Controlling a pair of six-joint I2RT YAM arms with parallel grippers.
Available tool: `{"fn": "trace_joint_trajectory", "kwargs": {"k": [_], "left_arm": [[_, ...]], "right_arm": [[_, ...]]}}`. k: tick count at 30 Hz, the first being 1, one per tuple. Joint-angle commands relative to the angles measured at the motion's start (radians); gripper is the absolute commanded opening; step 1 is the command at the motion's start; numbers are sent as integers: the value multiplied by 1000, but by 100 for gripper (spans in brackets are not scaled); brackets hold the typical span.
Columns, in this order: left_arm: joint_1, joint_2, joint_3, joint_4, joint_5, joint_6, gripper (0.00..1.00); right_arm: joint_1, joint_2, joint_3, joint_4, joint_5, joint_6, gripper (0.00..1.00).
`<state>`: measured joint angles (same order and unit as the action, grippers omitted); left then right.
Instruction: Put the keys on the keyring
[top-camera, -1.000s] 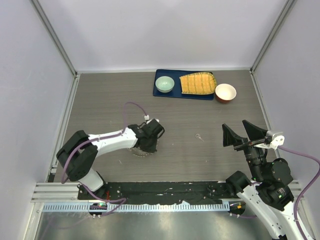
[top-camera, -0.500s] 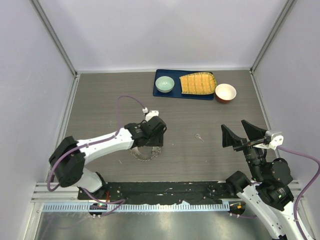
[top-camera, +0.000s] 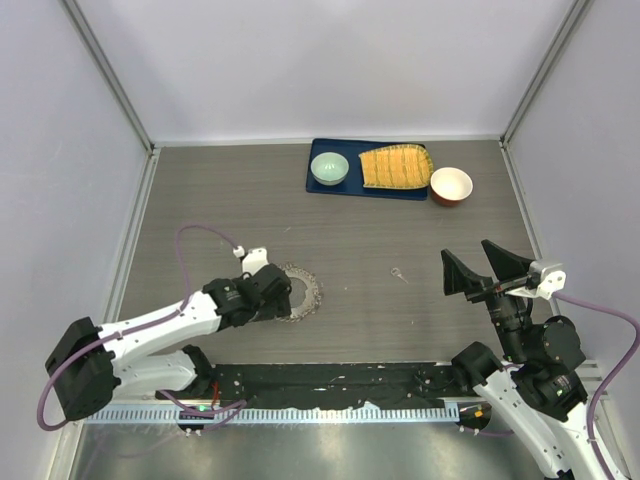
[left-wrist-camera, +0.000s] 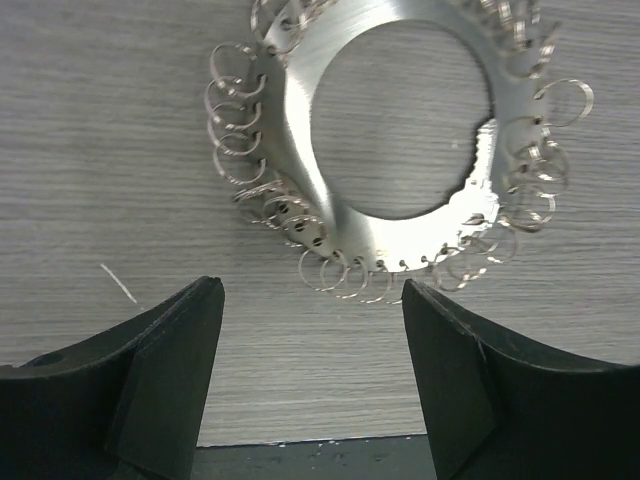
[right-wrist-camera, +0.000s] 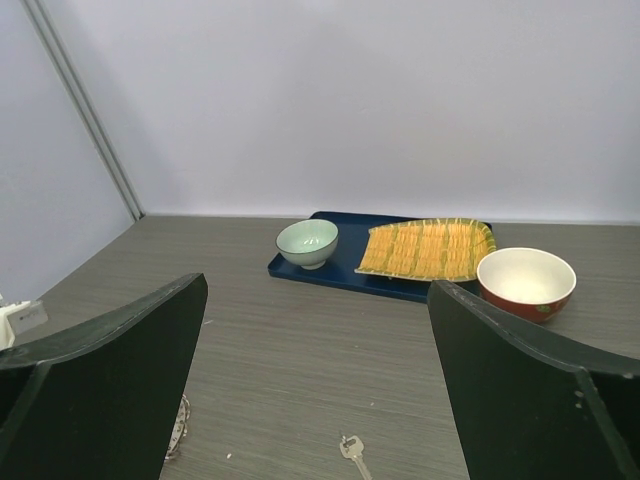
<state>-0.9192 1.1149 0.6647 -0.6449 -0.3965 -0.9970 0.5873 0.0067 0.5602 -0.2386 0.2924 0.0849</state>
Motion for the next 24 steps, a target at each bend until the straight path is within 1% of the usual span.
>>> {"fn": "trace_joint_trajectory", "kwargs": {"k": [1,4,5,8,12,17,21,23,24], "left_arm": [[20,-40,-54,83,24,-87,77],[26,-15,-85,171,71,-89,76],[26,-1,-94,224,103,-89,75],[26,71,-90,316,171,-92,75],[26,190,-34,386,252,-83,72],[26,229,1,517,320,-57,72],[25,249,64,518,340,-12,72],[25,232,72,496,311,6,72],[26,221,76,446,261,27,72]], "right_arm": [[5,-1,0,51,-13,-8,100],[5,-1,0,51,-13,-8,100],[5,-1,0,51,-12,-10,100],[5,-1,0,51,-12,-10,100],[3,-4,0,50,-10,-10,100],[6,-4,0,50,-10,-11,100],[5,-4,-2,50,-13,-11,100],[5,-4,-2,51,-18,-13,100],[5,-4,-2,51,-21,-14,100]]}}
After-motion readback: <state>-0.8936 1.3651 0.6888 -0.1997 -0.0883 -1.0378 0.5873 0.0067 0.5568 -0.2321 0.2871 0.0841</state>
